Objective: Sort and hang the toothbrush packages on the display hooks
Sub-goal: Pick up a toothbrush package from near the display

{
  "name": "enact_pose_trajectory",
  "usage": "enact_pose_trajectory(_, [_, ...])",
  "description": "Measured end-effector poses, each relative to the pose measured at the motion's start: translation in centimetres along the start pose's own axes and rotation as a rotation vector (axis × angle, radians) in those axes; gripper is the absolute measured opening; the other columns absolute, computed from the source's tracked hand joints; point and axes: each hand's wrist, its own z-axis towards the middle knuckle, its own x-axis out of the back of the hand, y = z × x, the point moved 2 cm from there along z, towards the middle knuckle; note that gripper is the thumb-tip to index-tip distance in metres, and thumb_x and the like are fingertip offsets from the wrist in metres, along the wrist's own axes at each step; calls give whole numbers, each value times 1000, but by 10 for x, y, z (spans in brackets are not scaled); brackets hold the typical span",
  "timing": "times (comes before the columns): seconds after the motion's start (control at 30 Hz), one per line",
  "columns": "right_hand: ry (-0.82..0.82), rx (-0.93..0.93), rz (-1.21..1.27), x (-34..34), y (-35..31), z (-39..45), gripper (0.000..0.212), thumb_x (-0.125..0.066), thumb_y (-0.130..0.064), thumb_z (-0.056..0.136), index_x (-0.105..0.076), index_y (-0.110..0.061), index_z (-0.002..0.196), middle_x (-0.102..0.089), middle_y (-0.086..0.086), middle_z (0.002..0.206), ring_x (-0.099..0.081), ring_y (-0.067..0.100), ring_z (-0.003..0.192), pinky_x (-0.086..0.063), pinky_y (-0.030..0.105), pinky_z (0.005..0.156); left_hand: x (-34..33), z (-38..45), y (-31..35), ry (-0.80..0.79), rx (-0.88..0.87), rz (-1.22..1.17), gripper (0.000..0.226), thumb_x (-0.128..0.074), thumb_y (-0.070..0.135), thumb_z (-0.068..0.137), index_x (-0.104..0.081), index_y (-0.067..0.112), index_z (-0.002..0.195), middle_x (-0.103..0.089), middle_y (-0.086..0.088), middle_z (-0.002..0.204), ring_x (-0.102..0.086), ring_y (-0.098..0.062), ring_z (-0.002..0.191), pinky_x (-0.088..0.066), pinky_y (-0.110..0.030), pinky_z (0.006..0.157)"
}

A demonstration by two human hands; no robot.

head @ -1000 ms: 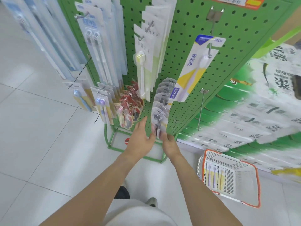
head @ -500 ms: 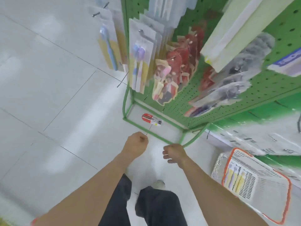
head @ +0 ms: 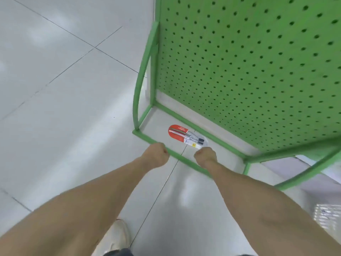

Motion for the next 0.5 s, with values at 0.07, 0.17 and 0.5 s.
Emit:
enact_pose_trajectory(0.07, [73,101,-64,-8,-13,46,25,-50,-10,97,-65,-6,117,-67,14,121,-64,30,106,-53,32,85,-9,41,-16,29,-42,44,15,-45,16,98,-52,12,85,-69,-15,97,-67,-35,96,-50,-31,73])
enact_pose_trajectory(0.17, [107,255,-168,-29,-19,106,48,-57,-8,93,-53,-18,140,-58,7,136,-59,27,114,-53,39,97,-21,80,-34,77,-63,1,14,-47,16,97,-55,11,86,-70,-14,95,-69,-34,91,-53,-34,75])
enact_pose_trajectory(0.5, [177,273,-550,-51,19,115,48,-58,-30,98,-45,-18,142,-48,6,130,-43,24,122,-38,45,97,-59,77,-82,-45,104,-186,24,-45,15,91,-64,1,97,-72,-14,100,-72,-33,87,-59,-41,80])
